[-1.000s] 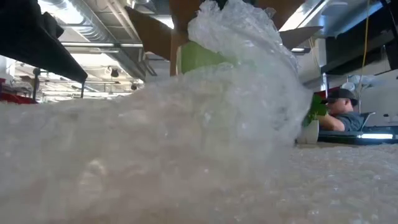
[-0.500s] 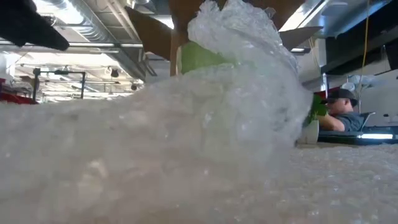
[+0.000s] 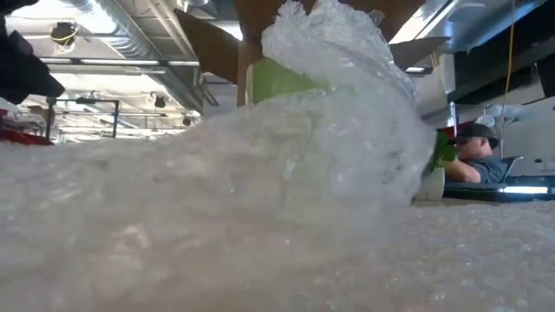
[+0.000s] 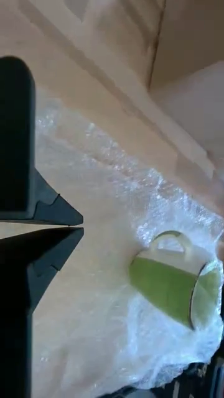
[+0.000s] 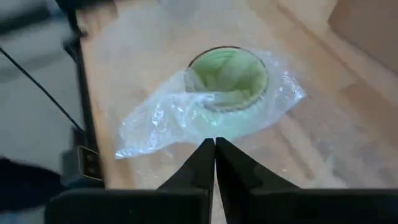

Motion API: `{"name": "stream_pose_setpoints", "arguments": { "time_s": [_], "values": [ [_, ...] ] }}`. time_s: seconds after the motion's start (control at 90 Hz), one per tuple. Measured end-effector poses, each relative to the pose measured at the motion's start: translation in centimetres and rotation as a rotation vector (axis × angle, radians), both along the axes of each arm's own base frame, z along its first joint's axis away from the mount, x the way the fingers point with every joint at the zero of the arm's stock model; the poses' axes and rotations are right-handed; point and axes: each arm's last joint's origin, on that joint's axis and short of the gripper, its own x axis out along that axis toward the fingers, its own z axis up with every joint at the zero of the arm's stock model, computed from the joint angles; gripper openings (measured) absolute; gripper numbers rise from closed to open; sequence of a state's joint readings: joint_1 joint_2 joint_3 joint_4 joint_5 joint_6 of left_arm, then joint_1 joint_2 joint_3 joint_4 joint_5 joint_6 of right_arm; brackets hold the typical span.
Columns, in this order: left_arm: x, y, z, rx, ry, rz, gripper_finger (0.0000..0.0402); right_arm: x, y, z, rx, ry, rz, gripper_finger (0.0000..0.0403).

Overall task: Wrap mug
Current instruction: Wrap the green mug with bubble wrap

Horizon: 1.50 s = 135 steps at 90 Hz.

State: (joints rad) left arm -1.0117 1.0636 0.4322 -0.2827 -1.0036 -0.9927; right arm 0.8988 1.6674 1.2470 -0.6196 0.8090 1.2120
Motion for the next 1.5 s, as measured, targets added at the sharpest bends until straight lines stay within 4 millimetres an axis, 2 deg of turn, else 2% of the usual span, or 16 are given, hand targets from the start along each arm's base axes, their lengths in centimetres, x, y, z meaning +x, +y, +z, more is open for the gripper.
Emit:
{"name": "stream_pose_setpoints", "arguments": {
  "time_s": [0.122, 0.244, 0.478, 0.678, 0.878, 1.1, 1.167, 1.5],
  "values": [
    [-0.4, 2.0, 0.3, -0.013, 0.036, 0.016, 0.0, -2.7, -0.7, -1.4, 0.032, -0.095, -0.016, 0.0],
    [-0.5, 4.1, 1.0, -0.04, 0.097, -0.003, 0.0, -4.5, -1.8, -2.5, 0.033, -0.166, -0.032, 0.0],
    [-0.3, 8.1, 2.7, -0.052, 0.127, -0.063, 0.0, -6.2, -4.5, -4.4, 0.015, -0.169, -0.041, 0.0],
    [-0.6, 11.0, 2.9, -0.122, 0.186, -0.072, 0.0, -8.0, -7.2, -6.2, 0.032, -0.179, -0.04, 0.0],
    [0.0, 12.1, 2.8, -0.185, 0.176, -0.155, 0.0, -9.3, -9.2, -6.7, 0.079, -0.24, 0.008, 0.0],
    [0.0, 13.1, -0.6, -0.387, 0.359, -0.059, 0.0, -9.7, -9.8, -5.6, 0.08, -0.284, 0.073, 0.0],
    [0.0, 13.2, -1.1, -0.428, 0.383, -0.031, 0.0, -9.7, -9.8, -5.4, 0.097, -0.296, 0.071, 0.0],
    [0.7, 13.2, 1.6, -0.518, 0.297, 0.014, 0.0, -9.6, -9.6, -5.0, 0.135, -0.324, 0.068, 0.0]
  ]
}}
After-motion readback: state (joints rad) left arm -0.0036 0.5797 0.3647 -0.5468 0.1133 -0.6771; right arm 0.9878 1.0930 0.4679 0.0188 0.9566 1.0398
